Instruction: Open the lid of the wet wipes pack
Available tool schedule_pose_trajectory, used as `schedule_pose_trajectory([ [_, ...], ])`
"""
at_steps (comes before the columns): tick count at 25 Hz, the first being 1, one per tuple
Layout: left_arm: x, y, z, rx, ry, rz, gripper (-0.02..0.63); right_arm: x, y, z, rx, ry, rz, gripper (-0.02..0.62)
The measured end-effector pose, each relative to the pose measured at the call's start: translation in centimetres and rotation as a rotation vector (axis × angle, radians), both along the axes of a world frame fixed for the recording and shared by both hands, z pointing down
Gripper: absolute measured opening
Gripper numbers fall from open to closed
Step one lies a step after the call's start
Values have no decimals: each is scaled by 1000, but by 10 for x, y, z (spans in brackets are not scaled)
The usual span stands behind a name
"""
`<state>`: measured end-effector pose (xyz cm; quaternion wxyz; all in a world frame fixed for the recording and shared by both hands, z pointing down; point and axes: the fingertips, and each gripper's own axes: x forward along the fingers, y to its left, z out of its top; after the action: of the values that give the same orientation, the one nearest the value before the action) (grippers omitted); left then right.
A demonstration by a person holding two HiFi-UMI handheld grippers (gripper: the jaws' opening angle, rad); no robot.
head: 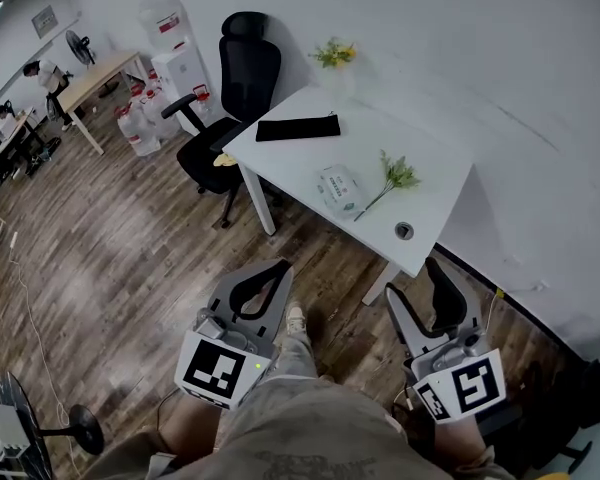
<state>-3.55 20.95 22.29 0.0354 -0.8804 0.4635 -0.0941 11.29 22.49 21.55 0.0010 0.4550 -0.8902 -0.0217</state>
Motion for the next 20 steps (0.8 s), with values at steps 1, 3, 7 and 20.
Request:
schedule_pose_trajectory([
  [1,-1,-7,0,0,-1,2,23,-2,-8,1,-3,4,0,253],
  [3,-4,-24,2,0,-9,6,23,-6,-24,4,-10,11,-3,253],
  [7,-9,-61,5,-9,-13,15,23,-16,-62,8,-23,29,-8,253],
  [20,-42,-200,11,-63,-7,86,23,-66,-204,22,-103,79,25,253],
])
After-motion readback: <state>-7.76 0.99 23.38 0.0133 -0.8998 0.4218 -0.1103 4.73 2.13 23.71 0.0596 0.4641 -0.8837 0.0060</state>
